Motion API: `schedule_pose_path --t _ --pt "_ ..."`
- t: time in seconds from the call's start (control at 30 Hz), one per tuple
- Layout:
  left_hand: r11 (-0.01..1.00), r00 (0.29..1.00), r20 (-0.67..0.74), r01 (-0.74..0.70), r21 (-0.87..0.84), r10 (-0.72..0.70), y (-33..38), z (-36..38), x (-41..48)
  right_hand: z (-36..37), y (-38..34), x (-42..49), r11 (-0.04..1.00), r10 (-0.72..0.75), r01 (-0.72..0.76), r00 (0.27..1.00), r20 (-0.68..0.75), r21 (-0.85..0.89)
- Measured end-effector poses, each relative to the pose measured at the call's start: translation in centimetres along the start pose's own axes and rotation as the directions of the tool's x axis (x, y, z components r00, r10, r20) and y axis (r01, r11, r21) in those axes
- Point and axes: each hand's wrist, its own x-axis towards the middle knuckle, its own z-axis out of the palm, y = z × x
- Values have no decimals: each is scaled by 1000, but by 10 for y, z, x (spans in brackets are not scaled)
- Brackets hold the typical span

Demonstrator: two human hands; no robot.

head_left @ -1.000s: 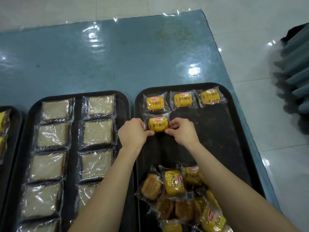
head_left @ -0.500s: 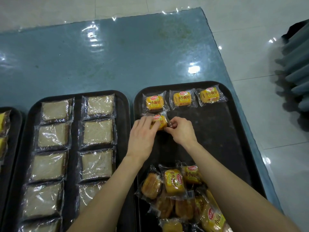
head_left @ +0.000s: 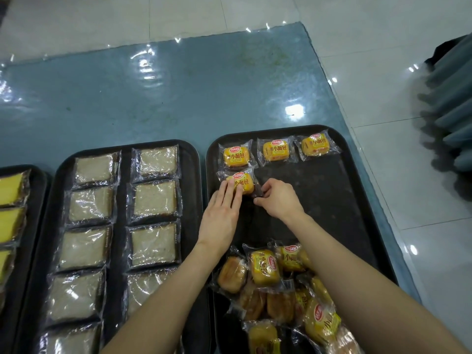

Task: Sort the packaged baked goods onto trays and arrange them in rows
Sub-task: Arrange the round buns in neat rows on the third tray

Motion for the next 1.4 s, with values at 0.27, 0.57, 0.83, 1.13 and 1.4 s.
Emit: schedule_pose_path --t 0.27,0.57,0.83,1.13,1.4 --pt "947 969 -127 172 -270 -212 13 -33 -24 -39 39 -77 983 -91 119 979 185 -144" --pt "646 822 560 483 -591 -103 38 -43 -54 -36 80 -130 916 -140 185 979 149 -355" --pt "-394 858 426 300 -869 -288 39 -53 -76 -34 68 -141 957 -268 271 962 -44 105" --pt "-489 866 395 212 -846 -307 96 -74 -74 -64 70 -139 703 -213 112 975 58 702" --pt "-365 805 369 205 -908 -465 124 -77 -67 -97 91 -132 819 -309 156 931 195 552"
